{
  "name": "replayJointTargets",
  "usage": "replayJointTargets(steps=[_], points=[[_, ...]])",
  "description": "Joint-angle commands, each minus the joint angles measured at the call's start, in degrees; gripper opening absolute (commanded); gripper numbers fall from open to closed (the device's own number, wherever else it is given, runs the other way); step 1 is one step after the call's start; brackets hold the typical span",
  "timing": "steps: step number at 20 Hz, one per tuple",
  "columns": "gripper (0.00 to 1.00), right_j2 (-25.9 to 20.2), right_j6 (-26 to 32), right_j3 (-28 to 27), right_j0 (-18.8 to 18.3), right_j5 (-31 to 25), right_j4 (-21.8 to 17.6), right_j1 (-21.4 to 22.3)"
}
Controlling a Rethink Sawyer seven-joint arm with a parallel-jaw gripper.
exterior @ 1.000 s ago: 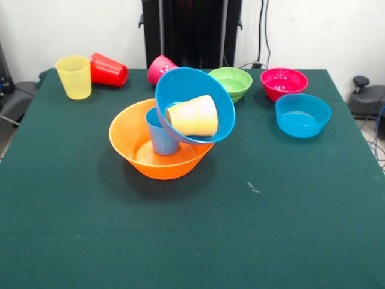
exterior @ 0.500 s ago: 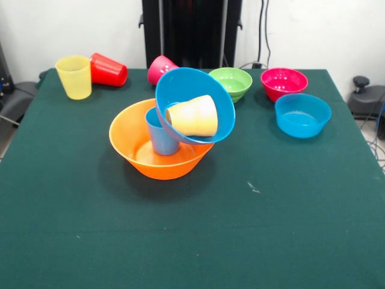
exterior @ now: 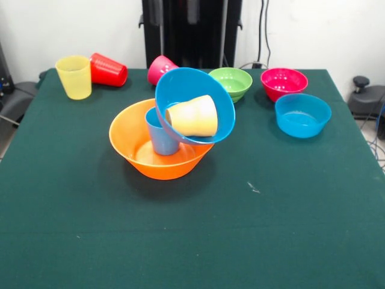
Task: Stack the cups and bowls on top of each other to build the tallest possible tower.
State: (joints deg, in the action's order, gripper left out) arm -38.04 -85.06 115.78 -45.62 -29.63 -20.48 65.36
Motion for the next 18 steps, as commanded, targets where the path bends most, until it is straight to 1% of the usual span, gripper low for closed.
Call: replayJointTargets(steps=[1,2,4,9,11,13,15,18], points=[[1.00,5.4,-5.3,-2.0,5.1,-0.2,-6.6,-7.0],[1.00,5.6,-5.4,-2.0,5.3,-1.0,-6.3,-7.4],[1.00,6.4,-6.0,-2.1,6.0,0.0,-6.7,-8.3],[1.00,7.6,-6.0,-2.0,7.1,-0.1,-6.6,-7.7],[1.00,8.3,-6.2,-1.7,7.4,0.8,-6.8,-8.1],[1.00,8.2,-6.1,-1.3,7.3,1.3,-6.3,-8.2],[1.00,8.8,-6.3,-1.6,7.8,1.0,-6.4,-8.0],[1.00,10.8,-6.7,-2.5,9.2,0.3,-7.6,-8.2]])
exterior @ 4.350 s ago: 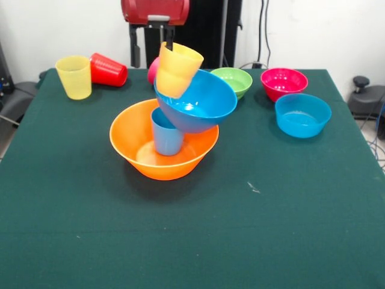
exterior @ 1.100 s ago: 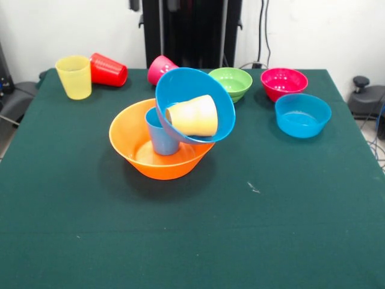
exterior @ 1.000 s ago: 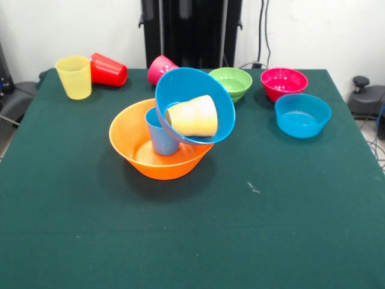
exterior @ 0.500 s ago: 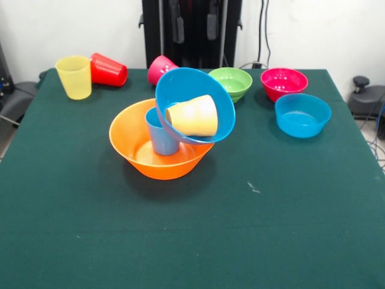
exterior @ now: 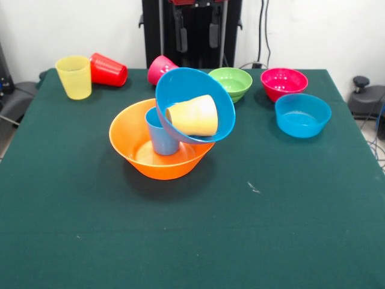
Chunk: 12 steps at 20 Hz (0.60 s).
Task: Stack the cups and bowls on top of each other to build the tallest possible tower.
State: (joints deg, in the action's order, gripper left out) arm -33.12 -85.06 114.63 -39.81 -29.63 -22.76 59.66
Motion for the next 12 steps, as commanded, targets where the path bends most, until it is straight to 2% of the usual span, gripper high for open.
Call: replayJointTargets(steps=[1,4,6,9,12], points=[[1.00,6.4,-6.7,-1.5,3.8,0.1,-5.5,-2.5],[1.00,8.6,-7.4,-2.4,5.2,0.2,-6.8,-2.6],[1.00,11.1,-8.8,-3.2,6.6,1.1,-9.0,-3.2],[1.00,12.9,-9.5,-3.2,7.5,2.7,-9.4,-4.1],[1.00,15.0,-10.5,-3.8,9.4,1.9,-10.1,-3.5]])
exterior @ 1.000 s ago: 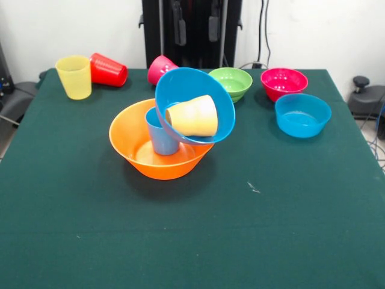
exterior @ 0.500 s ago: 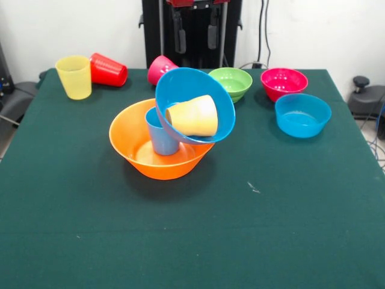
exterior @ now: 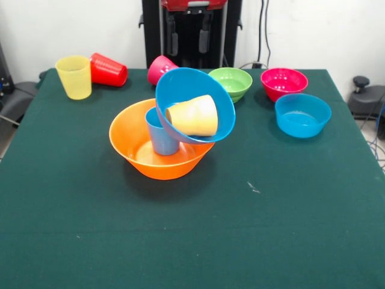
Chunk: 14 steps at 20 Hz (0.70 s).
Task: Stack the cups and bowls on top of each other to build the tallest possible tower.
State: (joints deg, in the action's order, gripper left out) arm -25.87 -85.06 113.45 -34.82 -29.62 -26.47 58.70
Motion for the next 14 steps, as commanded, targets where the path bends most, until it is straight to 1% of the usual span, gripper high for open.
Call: replayJointTargets(steps=[1,3,5,6,11,14], points=[[1.00,8.3,-10.5,-2.6,5.0,1.7,-6.3,-1.9],[1.00,9.0,-10.6,-2.3,6.3,0.2,-5.8,-0.1],[1.00,9.5,-11.1,-1.8,7.8,-0.9,-4.2,1.2],[1.00,10.1,-11.7,-1.8,9.0,-1.2,-3.8,1.4],[1.00,14.3,-14.9,-3.1,14.5,-1.6,-4.7,1.3],[1.00,15.9,-15.4,-3.0,16.5,-1.0,-4.4,1.2]])
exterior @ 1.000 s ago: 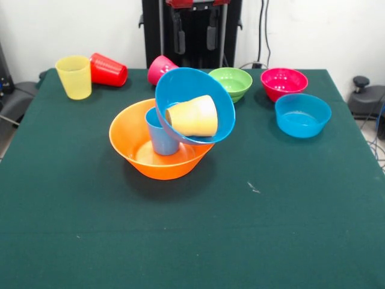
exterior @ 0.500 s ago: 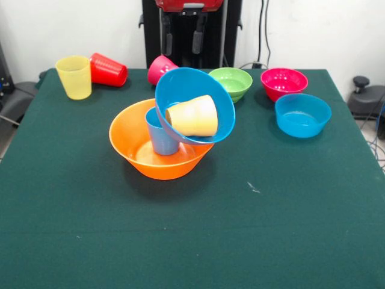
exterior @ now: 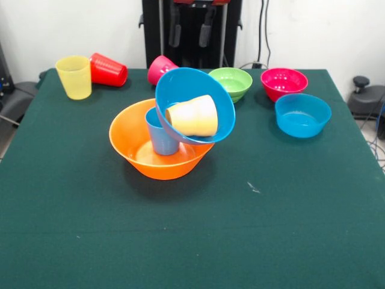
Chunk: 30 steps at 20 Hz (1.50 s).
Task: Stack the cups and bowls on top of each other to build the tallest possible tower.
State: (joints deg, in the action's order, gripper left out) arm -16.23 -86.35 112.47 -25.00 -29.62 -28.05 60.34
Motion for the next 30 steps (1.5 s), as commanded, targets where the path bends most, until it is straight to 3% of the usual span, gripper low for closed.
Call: replayJointTargets(steps=[1,8,19,24,30], points=[[1.00,6.6,-14.1,-1.9,7.0,-0.5,-2.5,-0.5],[1.00,7.6,-15.8,-1.0,9.8,0.8,-0.7,-1.1],[1.00,9.5,-18.2,-2.9,13.0,0.7,-1.6,-3.8],[1.00,12.1,-19.5,-5.6,16.5,-1.3,-3.1,-5.3],[1.00,15.0,-20.6,-6.9,19.4,0.1,-3.0,-7.4]])
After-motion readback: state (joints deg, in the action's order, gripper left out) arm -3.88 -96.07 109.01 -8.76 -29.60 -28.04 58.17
